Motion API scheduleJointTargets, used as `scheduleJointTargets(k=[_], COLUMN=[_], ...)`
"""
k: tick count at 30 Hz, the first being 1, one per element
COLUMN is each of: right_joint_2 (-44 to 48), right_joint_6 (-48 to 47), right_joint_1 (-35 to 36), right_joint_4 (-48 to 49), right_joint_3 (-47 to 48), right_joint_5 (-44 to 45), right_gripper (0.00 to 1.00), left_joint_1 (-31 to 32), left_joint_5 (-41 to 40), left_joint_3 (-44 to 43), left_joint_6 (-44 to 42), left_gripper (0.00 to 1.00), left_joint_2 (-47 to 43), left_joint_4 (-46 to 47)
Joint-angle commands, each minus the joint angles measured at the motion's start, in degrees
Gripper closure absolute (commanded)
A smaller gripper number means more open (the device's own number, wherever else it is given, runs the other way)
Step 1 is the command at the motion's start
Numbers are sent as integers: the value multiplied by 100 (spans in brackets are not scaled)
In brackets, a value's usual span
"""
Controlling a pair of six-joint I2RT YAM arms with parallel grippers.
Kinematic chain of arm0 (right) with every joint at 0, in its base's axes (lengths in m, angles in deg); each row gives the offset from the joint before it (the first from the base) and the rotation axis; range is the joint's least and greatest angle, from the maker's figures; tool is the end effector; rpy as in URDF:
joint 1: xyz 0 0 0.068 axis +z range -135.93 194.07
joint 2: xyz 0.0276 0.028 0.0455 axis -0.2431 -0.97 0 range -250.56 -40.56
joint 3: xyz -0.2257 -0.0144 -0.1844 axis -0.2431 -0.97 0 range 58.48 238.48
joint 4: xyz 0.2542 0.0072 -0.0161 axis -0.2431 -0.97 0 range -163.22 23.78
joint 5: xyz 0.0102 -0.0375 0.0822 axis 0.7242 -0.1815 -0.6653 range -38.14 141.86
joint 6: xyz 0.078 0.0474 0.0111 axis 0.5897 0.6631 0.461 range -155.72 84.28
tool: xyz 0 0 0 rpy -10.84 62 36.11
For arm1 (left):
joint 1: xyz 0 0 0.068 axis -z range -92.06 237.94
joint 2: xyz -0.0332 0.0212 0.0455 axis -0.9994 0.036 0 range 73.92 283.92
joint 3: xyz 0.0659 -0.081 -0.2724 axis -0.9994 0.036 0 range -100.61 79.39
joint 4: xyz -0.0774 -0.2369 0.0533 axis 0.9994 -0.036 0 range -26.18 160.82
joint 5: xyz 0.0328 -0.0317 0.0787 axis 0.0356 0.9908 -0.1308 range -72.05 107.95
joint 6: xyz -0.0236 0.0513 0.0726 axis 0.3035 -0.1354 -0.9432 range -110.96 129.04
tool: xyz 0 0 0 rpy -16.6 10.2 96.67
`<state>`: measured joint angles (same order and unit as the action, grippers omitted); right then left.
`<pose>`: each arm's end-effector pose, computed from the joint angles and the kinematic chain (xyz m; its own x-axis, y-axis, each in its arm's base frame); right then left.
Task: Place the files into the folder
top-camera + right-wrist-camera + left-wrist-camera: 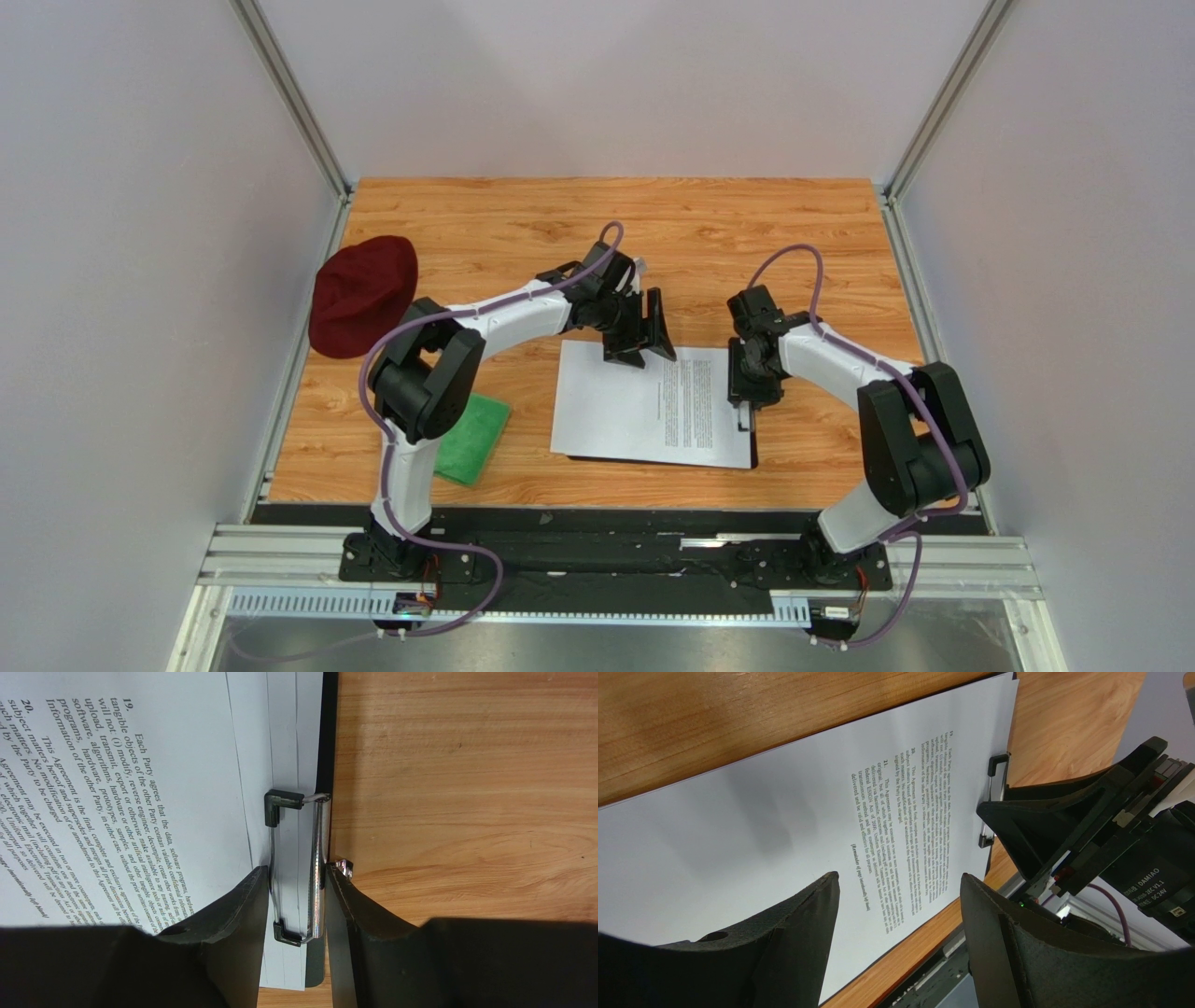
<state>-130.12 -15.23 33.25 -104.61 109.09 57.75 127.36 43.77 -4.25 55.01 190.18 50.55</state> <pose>0.2623 0.0822 0.1418 -0.9702 0.0312 -0.2403 0.0364 0.9992 -0.0171 0.3385 -0.3248 0.1717 -0.9851 -0.0280 -0.1695 0.0954 0.7314 -0.6752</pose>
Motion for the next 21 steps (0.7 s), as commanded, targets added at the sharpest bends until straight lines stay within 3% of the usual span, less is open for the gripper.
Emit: scheduleJointTargets(k=[1,3,10,14,21], right_joint_2=[-210,-272,-545,-536,-501], right_joint_6=[16,130,262,271,210], right_joint_1=[156,191,270,262,262], right_joint_4=[95,95,191,306,376], right_joint_3=[195,169,90,54,133], right_joint_5=[395,465,352,193,70], right_gripper=[66,71,67,86,94], left_joint_1=[48,48,57,48,-127], left_joint_5=[-60,-121,-147,-402,-1184], left_joint_3=[128,163,111,-100,284], left_joint_6=[-27,-19,-80,-387,-1204], left_gripper=[28,28,28,26,12], left_joint_2=[89,115,2,-420,-1466], left_joint_4=[173,190,68,-450,-1662])
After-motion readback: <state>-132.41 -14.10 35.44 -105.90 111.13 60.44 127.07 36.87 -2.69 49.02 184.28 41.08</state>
